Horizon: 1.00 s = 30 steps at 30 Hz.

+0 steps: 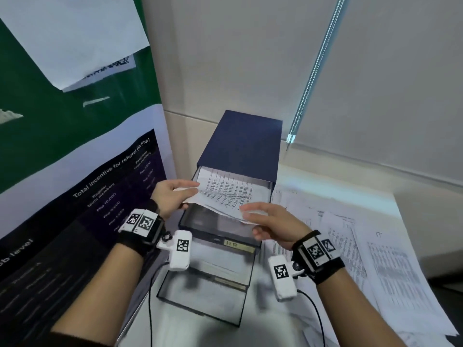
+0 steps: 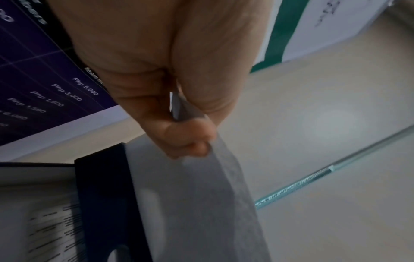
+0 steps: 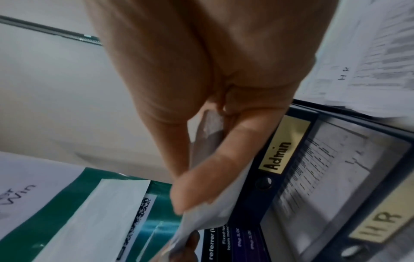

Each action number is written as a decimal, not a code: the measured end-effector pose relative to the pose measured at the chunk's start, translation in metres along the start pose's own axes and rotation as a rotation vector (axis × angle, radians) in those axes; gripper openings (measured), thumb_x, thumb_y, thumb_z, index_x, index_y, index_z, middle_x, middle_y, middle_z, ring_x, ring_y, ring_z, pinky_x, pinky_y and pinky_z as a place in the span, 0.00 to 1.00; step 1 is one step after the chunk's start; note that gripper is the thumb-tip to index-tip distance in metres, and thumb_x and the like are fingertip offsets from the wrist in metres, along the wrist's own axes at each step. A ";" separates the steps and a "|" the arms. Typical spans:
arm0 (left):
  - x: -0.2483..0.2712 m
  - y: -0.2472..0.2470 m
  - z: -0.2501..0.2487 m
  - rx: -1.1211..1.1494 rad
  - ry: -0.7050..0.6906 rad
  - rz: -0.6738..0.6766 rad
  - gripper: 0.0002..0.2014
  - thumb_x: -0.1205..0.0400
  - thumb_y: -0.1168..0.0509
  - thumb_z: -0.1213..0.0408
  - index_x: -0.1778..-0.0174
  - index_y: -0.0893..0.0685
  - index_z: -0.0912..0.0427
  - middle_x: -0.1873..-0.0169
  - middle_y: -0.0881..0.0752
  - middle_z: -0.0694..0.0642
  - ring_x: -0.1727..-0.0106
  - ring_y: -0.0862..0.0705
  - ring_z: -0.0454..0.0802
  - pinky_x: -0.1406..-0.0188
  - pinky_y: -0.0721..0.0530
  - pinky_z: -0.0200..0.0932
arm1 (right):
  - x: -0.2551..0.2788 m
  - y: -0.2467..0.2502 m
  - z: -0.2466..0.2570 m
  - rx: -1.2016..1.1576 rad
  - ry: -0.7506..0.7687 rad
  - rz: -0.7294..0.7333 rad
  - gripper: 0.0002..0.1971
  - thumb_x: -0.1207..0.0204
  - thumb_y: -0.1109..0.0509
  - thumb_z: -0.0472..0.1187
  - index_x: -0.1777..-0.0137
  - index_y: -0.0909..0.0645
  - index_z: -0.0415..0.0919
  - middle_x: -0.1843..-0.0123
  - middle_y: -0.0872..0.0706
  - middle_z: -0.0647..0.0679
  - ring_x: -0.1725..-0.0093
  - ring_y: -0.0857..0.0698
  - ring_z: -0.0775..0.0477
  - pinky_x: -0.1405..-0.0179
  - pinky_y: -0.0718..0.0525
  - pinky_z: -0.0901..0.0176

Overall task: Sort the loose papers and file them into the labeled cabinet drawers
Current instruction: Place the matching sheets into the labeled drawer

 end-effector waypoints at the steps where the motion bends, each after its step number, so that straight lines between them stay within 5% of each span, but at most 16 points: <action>1: -0.006 -0.004 -0.003 -0.049 -0.016 -0.001 0.06 0.24 0.25 0.68 0.56 0.07 0.52 0.65 0.11 0.55 0.71 0.20 0.48 0.75 0.17 0.34 | -0.001 0.000 0.001 0.031 0.004 0.000 0.14 0.23 0.25 0.35 0.38 0.15 0.35 0.55 0.13 0.43 0.72 0.17 0.53 0.72 0.15 0.66; 5: -0.016 -0.028 -0.022 -0.177 -0.055 0.137 0.09 0.22 0.28 0.69 0.55 0.08 0.49 0.62 0.10 0.56 0.71 0.19 0.47 0.78 0.19 0.34 | -0.005 0.016 0.013 0.052 -0.016 -0.068 0.11 0.25 0.25 0.32 0.43 0.12 0.32 0.46 0.11 0.44 0.75 0.18 0.54 0.73 0.16 0.68; 10: -0.009 -0.041 -0.031 -0.047 -0.011 0.369 0.11 0.20 0.34 0.76 0.52 0.07 0.60 0.79 0.23 0.56 0.85 0.33 0.44 0.88 0.34 0.31 | 0.027 -0.002 0.030 0.186 -0.020 0.188 0.09 0.24 0.25 0.36 0.45 0.10 0.37 0.53 0.09 0.43 0.76 0.19 0.54 0.74 0.17 0.65; 14: -0.038 -0.025 -0.026 -0.062 -0.023 0.262 0.09 0.21 0.30 0.74 0.48 0.10 0.61 0.70 0.14 0.57 0.81 0.24 0.43 0.85 0.25 0.32 | -0.003 0.006 0.031 0.297 0.004 0.010 0.10 0.23 0.24 0.36 0.42 0.11 0.39 0.58 0.08 0.40 0.70 0.13 0.49 0.64 0.09 0.56; 16: -0.059 -0.020 -0.021 -0.209 -0.061 0.155 0.08 0.23 0.25 0.69 0.51 0.09 0.52 0.58 0.10 0.57 0.74 0.17 0.46 0.78 0.17 0.34 | -0.032 0.024 0.026 0.372 0.005 -0.153 0.10 0.23 0.25 0.34 0.42 0.13 0.38 0.67 0.10 0.40 0.71 0.12 0.48 0.60 0.08 0.52; 19: -0.078 -0.023 -0.020 -0.463 -0.172 0.010 0.12 0.30 0.20 0.63 0.53 0.11 0.48 0.57 0.12 0.47 0.68 0.15 0.38 0.65 0.17 0.32 | -0.070 0.042 0.019 0.475 -0.010 -0.265 0.10 0.25 0.24 0.33 0.44 0.13 0.36 0.72 0.11 0.43 0.75 0.14 0.49 0.64 0.08 0.54; 22: -0.091 -0.035 -0.026 -0.627 -0.296 -0.056 0.16 0.35 0.17 0.62 0.53 0.11 0.49 0.52 0.18 0.53 0.52 0.18 0.50 0.48 0.20 0.42 | -0.100 0.054 0.025 0.706 0.058 -0.348 0.07 0.28 0.21 0.38 0.50 0.10 0.40 0.55 0.09 0.45 0.63 0.11 0.54 0.58 0.14 0.67; 24: -0.100 -0.044 -0.024 -0.665 -0.300 -0.042 0.14 0.35 0.17 0.64 0.57 0.12 0.53 0.53 0.23 0.53 0.53 0.21 0.50 0.51 0.24 0.40 | -0.114 0.059 0.033 0.927 0.096 -0.380 0.07 0.29 0.21 0.45 0.52 0.09 0.45 0.46 0.09 0.50 0.46 0.12 0.53 0.44 0.19 0.66; 27: -0.115 -0.067 -0.018 -0.777 -0.287 0.042 0.06 0.32 0.21 0.66 0.67 0.13 0.54 0.66 0.18 0.49 0.63 0.19 0.48 0.63 0.22 0.39 | -0.133 0.062 0.027 1.140 0.020 -0.334 0.14 0.26 0.26 0.54 0.47 0.11 0.48 0.42 0.10 0.50 0.44 0.13 0.49 0.45 0.19 0.60; 30: -0.127 -0.083 0.005 -0.957 -0.112 0.165 0.05 0.29 0.24 0.66 0.70 0.11 0.53 0.67 0.13 0.49 0.61 0.13 0.50 0.56 0.11 0.44 | -0.143 0.063 0.017 1.233 -0.047 -0.252 0.19 0.24 0.31 0.58 0.42 0.13 0.46 0.41 0.10 0.49 0.45 0.13 0.48 0.48 0.21 0.60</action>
Point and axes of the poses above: each hand's wrist, its own x-axis away from the middle knuckle, its own y-axis out of the back of the hand, z = x × y, the point moved 9 cm from there along -x, towards the middle knuckle
